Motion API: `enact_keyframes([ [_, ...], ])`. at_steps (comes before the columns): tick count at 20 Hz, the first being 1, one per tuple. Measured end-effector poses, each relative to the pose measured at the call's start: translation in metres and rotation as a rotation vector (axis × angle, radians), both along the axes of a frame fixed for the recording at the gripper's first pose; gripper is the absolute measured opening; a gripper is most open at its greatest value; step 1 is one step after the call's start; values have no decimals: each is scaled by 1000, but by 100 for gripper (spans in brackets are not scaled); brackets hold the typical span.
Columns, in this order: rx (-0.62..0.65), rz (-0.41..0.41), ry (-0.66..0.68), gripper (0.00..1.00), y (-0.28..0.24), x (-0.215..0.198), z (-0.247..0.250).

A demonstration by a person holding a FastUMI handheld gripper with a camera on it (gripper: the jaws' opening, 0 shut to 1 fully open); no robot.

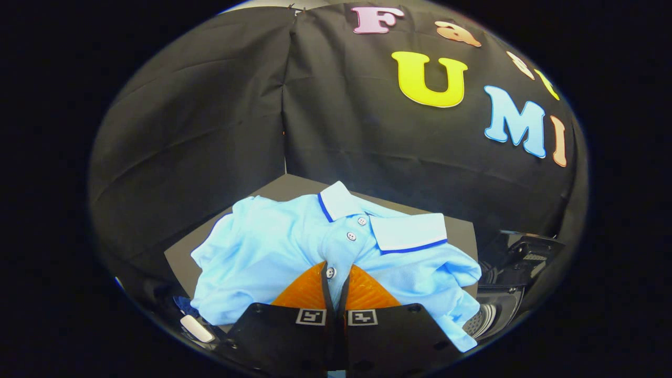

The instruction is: Put the clothes into the washing machine and then close the washing machine lid.

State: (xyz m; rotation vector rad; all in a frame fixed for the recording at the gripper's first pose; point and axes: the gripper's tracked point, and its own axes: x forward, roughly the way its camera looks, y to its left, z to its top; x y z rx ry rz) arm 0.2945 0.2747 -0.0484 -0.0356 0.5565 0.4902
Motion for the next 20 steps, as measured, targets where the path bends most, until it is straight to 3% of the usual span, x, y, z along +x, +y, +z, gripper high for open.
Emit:
enact_keyframes([
  [13,254,39,-262,1,-57,-12,175],
  [20,264,-13,-302,1,-133,-10,196],
])
